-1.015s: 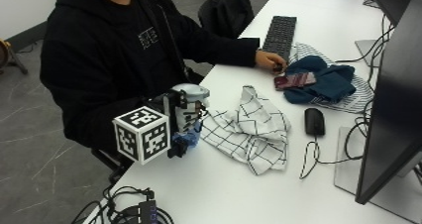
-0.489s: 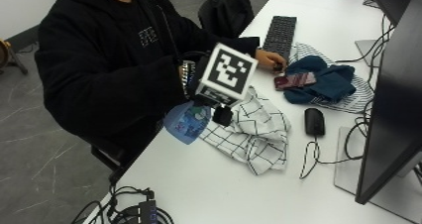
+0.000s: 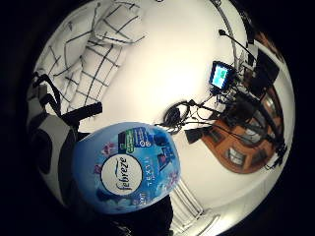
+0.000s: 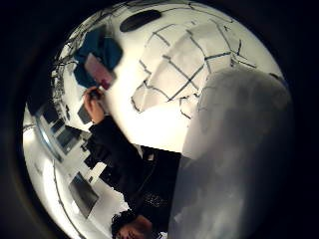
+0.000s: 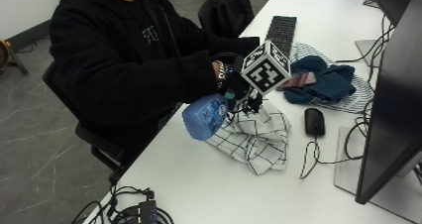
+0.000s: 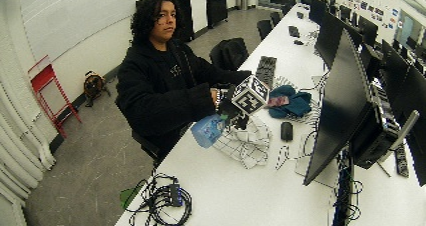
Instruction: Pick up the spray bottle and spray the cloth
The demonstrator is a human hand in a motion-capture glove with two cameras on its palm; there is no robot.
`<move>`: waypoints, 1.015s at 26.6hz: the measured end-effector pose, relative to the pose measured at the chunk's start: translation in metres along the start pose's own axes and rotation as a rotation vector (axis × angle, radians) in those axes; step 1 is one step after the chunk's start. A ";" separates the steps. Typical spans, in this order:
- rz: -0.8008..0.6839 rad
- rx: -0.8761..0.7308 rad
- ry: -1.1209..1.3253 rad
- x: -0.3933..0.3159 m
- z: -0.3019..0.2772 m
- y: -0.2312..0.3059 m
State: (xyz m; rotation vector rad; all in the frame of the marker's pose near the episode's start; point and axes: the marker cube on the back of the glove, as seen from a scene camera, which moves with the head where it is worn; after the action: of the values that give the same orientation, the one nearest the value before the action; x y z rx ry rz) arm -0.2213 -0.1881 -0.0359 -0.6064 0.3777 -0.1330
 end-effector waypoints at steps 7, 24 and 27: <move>0.032 -0.111 0.131 -0.018 0.027 -0.027; -0.316 0.459 -0.427 -0.081 -0.055 0.020; -0.478 0.607 -0.631 -0.114 -0.070 0.035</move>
State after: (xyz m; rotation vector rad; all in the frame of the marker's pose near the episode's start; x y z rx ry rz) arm -0.3526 -0.1702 -0.0739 -0.1027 -0.4221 -0.4793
